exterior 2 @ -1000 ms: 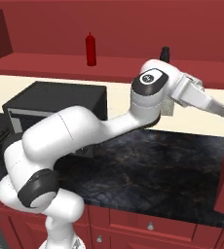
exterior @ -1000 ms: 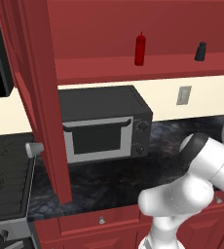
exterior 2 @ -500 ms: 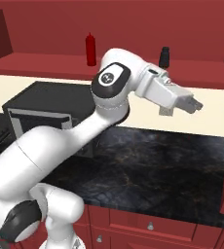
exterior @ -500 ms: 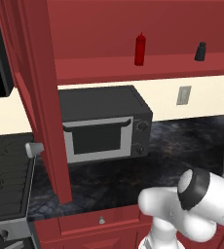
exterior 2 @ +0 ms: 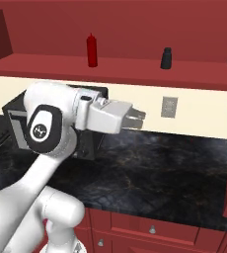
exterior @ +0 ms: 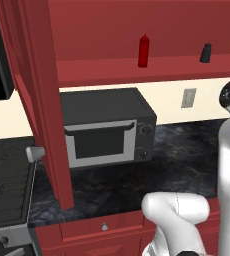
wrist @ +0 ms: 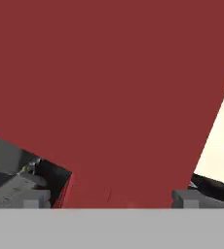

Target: Move the ketchup and shaker from the cabinet to the dining counter.

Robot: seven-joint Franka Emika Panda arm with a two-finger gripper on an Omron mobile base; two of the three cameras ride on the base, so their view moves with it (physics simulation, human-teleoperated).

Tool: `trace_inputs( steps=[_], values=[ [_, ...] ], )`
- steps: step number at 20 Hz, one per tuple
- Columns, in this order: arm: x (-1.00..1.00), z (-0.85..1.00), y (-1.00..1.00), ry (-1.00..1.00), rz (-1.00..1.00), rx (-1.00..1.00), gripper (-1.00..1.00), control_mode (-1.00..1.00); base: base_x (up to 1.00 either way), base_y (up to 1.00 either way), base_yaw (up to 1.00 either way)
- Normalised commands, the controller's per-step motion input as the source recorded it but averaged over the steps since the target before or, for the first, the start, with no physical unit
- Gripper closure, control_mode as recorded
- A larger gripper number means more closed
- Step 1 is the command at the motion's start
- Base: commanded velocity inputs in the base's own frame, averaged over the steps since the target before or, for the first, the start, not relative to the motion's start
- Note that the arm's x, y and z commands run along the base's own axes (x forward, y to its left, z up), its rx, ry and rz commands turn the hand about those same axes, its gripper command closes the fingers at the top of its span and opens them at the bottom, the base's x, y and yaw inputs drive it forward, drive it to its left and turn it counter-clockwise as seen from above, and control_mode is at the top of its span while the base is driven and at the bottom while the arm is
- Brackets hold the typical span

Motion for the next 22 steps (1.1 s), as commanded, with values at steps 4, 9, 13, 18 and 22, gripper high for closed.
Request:
trace_inputs(
  steps=[4, 9, 13, 18, 22],
  values=[
    [-0.45, 0.07, 1.0, -0.02, 0.38, -0.06, -1.0, -1.0, 0.0, 0.0, 0.0],
    [-0.35, 0.23, 1.0, -0.01, 0.35, -0.02, -1.0, -1.0, 0.0, 0.0, 0.0],
    [-0.2, 0.34, 1.0, 0.0, 0.34, 0.0, -1.0, -1.0, 0.0, 0.0, 0.0],
    [-0.02, 0.34, 0.97, 0.01, 0.33, 0.0, -1.0, -1.0, 0.0, 0.0, 0.0],
    [0.0, 0.23, 0.82, 0.06, 0.34, 0.02, -1.0, -1.0, 0.0, 0.0, 0.0]
  ],
)
